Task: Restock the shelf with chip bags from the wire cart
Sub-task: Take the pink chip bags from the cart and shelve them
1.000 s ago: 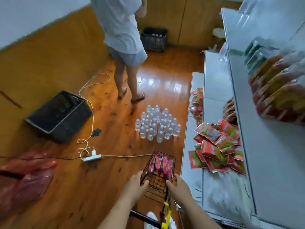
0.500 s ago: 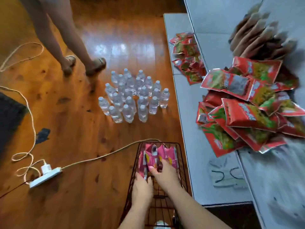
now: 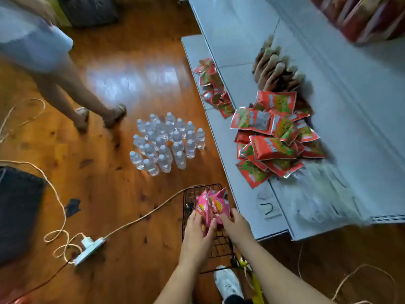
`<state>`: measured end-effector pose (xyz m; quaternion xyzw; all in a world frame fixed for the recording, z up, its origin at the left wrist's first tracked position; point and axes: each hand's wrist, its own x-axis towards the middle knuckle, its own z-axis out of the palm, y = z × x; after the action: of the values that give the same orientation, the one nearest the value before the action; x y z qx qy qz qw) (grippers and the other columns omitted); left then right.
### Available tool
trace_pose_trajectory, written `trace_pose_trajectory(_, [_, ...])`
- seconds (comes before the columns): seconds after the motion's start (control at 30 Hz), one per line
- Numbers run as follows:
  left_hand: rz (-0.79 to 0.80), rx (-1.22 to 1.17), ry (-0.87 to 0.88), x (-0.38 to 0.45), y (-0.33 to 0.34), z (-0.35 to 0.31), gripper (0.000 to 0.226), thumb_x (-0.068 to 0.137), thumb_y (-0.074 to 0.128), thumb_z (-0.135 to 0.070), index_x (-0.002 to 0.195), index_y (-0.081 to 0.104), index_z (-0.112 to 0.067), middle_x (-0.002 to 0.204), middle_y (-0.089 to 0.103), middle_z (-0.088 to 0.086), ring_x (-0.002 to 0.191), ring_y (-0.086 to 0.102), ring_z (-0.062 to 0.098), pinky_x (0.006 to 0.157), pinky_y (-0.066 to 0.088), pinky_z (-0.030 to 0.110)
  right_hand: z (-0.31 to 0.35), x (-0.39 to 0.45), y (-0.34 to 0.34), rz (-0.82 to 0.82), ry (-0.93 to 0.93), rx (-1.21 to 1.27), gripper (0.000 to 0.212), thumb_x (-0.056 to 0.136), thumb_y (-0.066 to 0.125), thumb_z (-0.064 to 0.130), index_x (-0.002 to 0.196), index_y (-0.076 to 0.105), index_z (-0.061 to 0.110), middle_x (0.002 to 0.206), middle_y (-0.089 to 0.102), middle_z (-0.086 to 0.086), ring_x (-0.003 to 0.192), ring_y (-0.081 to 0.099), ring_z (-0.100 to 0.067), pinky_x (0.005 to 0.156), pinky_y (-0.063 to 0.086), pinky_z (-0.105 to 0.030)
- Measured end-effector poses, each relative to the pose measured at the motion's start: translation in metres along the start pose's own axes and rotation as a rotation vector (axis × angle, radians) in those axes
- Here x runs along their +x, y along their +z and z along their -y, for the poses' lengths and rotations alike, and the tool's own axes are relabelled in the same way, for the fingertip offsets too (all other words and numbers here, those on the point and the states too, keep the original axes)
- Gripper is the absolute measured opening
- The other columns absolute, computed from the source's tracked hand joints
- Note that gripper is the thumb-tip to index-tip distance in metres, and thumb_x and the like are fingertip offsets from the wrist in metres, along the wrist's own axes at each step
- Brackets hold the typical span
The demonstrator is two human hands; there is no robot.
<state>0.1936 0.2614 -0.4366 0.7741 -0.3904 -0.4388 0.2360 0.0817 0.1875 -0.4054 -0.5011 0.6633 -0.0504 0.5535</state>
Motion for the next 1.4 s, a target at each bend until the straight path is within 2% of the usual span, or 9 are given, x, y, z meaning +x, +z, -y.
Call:
trace_pose_trajectory(0.2, [0.125,-0.034,0.148,-0.118,-0.088,-0.142,0.006,0.099,0.05,-0.026,0.104,0.052,-0.028,0.095,0.066,-0.011,0.088,0.064,-0.001,0.08,0.054,0.026,0.072,-0.161,-0.111,-0.055,0.057,0.394,0.017,0.081,0.065,0.025,0.09,0.053,0.016,0.09,0.065,-0.011,0.076,0.064,-0.023,0.072,0.054,-0.035])
trace_pose_trajectory(0.3, [0.153,0.056,0.326,-0.159,-0.104,-0.204,0.045,0.086,0.071,-0.027,0.124,0.046,-0.027,0.1,0.064,-0.015,0.088,0.061,-0.012,0.076,0.052,0.019,0.079,-0.234,-0.163,-0.159,-0.027,0.434,0.004,0.087,0.063,0.013,0.089,0.061,0.016,0.083,0.067,-0.01,0.07,0.064,-0.02,0.07,0.057,-0.034])
trace_pose_trajectory(0.43, [0.14,0.389,0.605,-0.196,-0.094,-0.289,0.109,0.065,0.081,-0.053,0.151,0.025,-0.018,0.144,0.038,0.007,0.132,0.04,0.028,0.111,0.036,0.039,0.067,-0.314,-0.234,-0.245,-0.089,0.456,0.008,0.091,0.061,0.012,0.087,0.065,0.019,0.084,0.067,-0.01,0.064,0.064,-0.016,0.069,0.056,-0.034])
trace_pose_trajectory(0.53, [0.307,0.503,0.746,-0.237,-0.062,-0.343,0.138,0.046,0.072,-0.077,0.155,0.013,-0.018,0.154,0.032,0.006,0.143,0.03,0.025,0.118,0.026,0.041,0.041,-0.38,-0.287,-0.249,-0.087,0.48,0.007,0.094,0.058,0.012,0.092,0.064,0.015,0.075,0.066,-0.002,0.05,0.064,-0.005,0.05,0.055,-0.021])
trace_pose_trajectory(0.7, [0.68,0.188,0.799,-0.322,0.034,-0.399,0.084,0.055,0.094,-0.043,0.125,0.049,-0.031,0.105,0.073,-0.005,0.1,0.07,0.008,0.093,0.055,0.03,-0.046,-0.487,-0.363,-0.412,-0.084,0.655,0.046,0.085,0.064,0.045,0.11,0.069,0.006,0.094,0.07,-0.008,0.074,0.067,-0.019,0.065,0.053,-0.029])
trace_pose_trajectory(0.83, [0.744,0.028,0.808,-0.409,0.145,-0.436,0.075,0.051,0.091,-0.057,0.114,0.057,-0.032,0.103,0.074,-0.005,0.096,0.072,0.012,0.089,0.058,0.042,-0.138,-0.578,-0.401,-0.55,-0.209,0.884,0.067,0.086,0.031,0.076,0.113,0.069,0.027,0.11,0.073,-0.004,0.099,0.067,-0.02,0.092,0.045,-0.038])
trace_pose_trajectory(1.0, [0.959,-0.071,0.758,-0.574,0.281,-0.455,0.058,0.075,0.077,-0.05,0.116,0.05,-0.019,0.105,0.067,-0.002,0.083,0.061,0.004,0.069,0.052,0.018,-0.267,-0.664,-0.439,-0.887,-0.071,0.79,0.095,0.07,0.042,0.088,0.148,0.03,0.035,0.151,0.035,0.011,0.14,0.034,-0.017,0.116,0.027,-0.037])
trace_pose_trajectory(1.27, [1.268,0.149,0.569,-0.733,0.502,-0.449,0.1,0.054,0.069,-0.083,0.133,0.045,-0.027,0.124,0.065,0.0,0.109,0.066,0.024,0.098,0.051,0.047,-0.486,-0.751,-0.489,-1.389,0.158,0.998,0.088,0.067,0.062,0.078,0.137,0.046,0.028,0.137,0.056,0.001,0.126,0.054,-0.024,0.106,0.045,-0.042])
trace_pose_trajectory(1.4, [1.392,0.346,0.576,-0.787,0.594,-0.456,0.053,0.077,0.071,-0.055,0.115,0.053,-0.024,0.106,0.07,0.002,0.09,0.073,0.024,0.084,0.06,0.044,-0.554,-0.78,-0.522,-1.518,0.22,1.198,0.04,0.085,0.068,0.043,0.118,0.052,0.027,0.104,0.057,0.008,0.098,0.055,-0.011,0.088,0.046,-0.025])
